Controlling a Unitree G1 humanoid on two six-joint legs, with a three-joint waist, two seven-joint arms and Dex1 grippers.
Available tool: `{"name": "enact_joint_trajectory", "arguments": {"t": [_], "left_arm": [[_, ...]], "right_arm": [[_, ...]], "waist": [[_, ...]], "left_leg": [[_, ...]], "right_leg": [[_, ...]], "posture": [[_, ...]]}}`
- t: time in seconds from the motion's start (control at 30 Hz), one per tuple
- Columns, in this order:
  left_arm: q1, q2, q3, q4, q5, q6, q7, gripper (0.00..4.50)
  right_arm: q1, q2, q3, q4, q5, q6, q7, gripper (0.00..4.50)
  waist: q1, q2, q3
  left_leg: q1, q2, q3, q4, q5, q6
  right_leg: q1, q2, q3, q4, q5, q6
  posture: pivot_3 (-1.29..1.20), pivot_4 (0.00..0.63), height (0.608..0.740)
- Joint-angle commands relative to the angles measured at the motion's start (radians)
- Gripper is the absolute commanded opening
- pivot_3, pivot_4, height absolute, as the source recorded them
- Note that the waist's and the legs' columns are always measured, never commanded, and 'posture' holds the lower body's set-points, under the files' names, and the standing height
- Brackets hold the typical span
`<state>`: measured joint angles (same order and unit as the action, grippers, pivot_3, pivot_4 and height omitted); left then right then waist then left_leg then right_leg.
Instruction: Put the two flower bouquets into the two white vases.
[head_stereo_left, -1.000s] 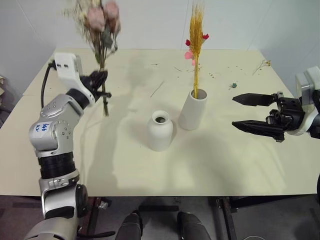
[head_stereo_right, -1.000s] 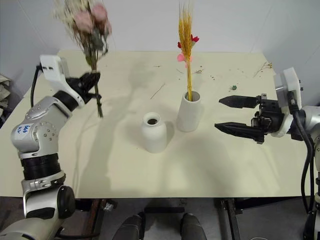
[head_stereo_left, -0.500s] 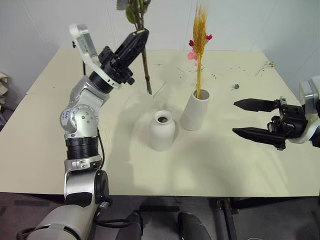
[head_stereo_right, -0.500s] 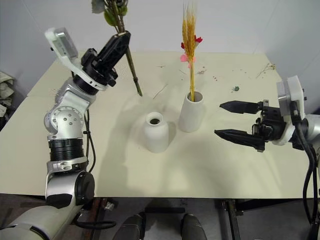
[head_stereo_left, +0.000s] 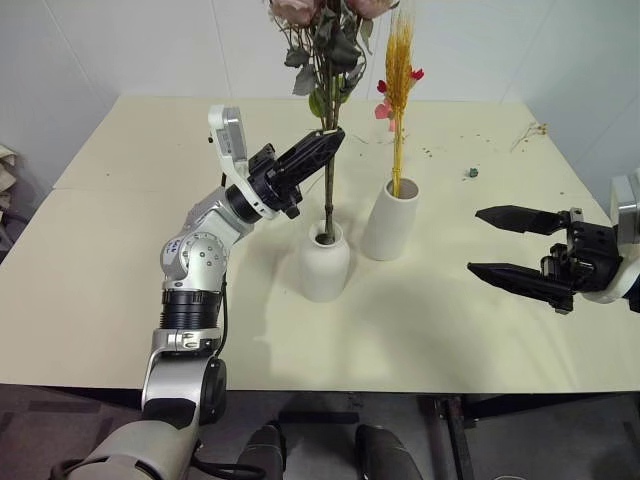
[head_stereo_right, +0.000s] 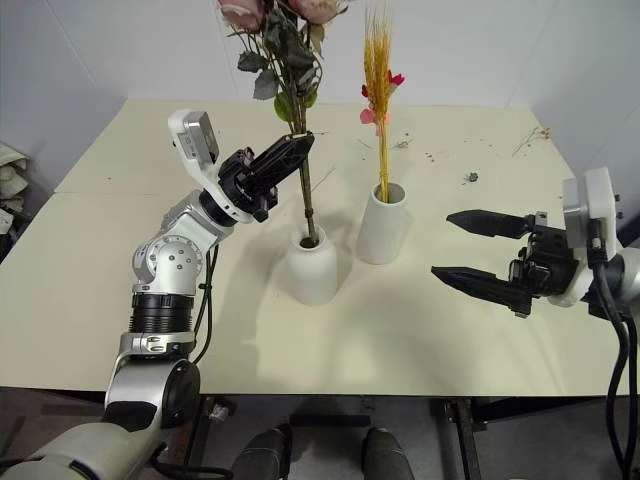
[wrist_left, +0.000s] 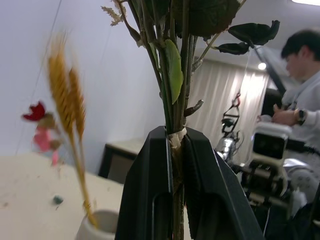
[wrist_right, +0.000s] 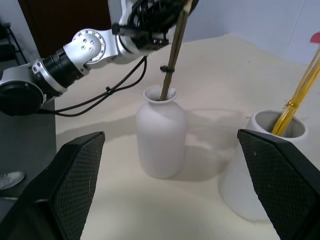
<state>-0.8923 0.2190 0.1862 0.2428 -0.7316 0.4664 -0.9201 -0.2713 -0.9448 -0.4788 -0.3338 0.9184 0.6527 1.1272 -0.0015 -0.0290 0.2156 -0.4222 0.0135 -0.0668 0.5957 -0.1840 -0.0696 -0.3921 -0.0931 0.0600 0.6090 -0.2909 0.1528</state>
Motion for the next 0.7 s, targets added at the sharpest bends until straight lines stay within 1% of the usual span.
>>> {"name": "enact_joint_trajectory", "arguments": {"t": [0.03, 0.37, 0.6, 0.67, 0.7], "left_arm": [[0.002, 0.008, -0.022, -0.005, 0.03, -0.035, -0.026, 0.05], [0.059, 0.025, -0.096, -0.004, 0.106, -0.055, -0.089, 0.05], [0.054, 0.049, -0.096, -0.022, 0.091, -0.013, -0.113, 0.05], [0.053, 0.058, -0.098, -0.028, 0.096, -0.007, -0.116, 0.78], [0.054, 0.063, -0.1, -0.035, 0.097, -0.002, -0.119, 1.01]], "right_arm": [[0.004, 0.0, -0.035, -0.031, 0.025, -0.01, -0.016, 4.5], [-0.002, -0.001, -0.021, -0.031, 0.028, -0.014, -0.036, 4.5], [-0.004, -0.001, -0.017, -0.029, 0.024, -0.016, -0.04, 4.5], [-0.006, -0.001, -0.015, -0.028, 0.023, -0.017, -0.04, 4.5], [-0.007, -0.001, -0.015, -0.027, 0.023, -0.017, -0.04, 4.5]], "waist": [[0.0, 0.0, 0.0], [0.0, 0.0, 0.0], [-0.001, 0.0, 0.0], [-0.001, 0.0, 0.0], [-0.001, 0.0, 0.0]], "left_leg": [[0.0, 0.0, 0.0, 0.0, 0.0, 0.0], [0.0, 0.0, 0.0, 0.0, 0.0, 0.0], [0.0, 0.0, 0.0, 0.0, 0.0, 0.0], [0.0, 0.0, 0.0, 0.0, 0.0, 0.0], [0.0, 0.0, 0.0, 0.0, 0.0, 0.0]], "right_leg": [[0.0, 0.0, 0.0, 0.0, 0.0, 0.0], [0.0, 0.0, 0.0, 0.0, 0.0, 0.0], [0.0, 0.0, 0.0, 0.0, 0.0, 0.0], [0.0, 0.0, 0.0, 0.0, 0.0, 0.0], [0.0, 0.0, 0.0, 0.0, 0.0, 0.0]], "posture": [[0.0, 0.15, 0.74], [0.0, 0.15, 0.74], [0.0, 0.15, 0.74], [0.0, 0.15, 0.74], [0.0, 0.15, 0.74]]}}
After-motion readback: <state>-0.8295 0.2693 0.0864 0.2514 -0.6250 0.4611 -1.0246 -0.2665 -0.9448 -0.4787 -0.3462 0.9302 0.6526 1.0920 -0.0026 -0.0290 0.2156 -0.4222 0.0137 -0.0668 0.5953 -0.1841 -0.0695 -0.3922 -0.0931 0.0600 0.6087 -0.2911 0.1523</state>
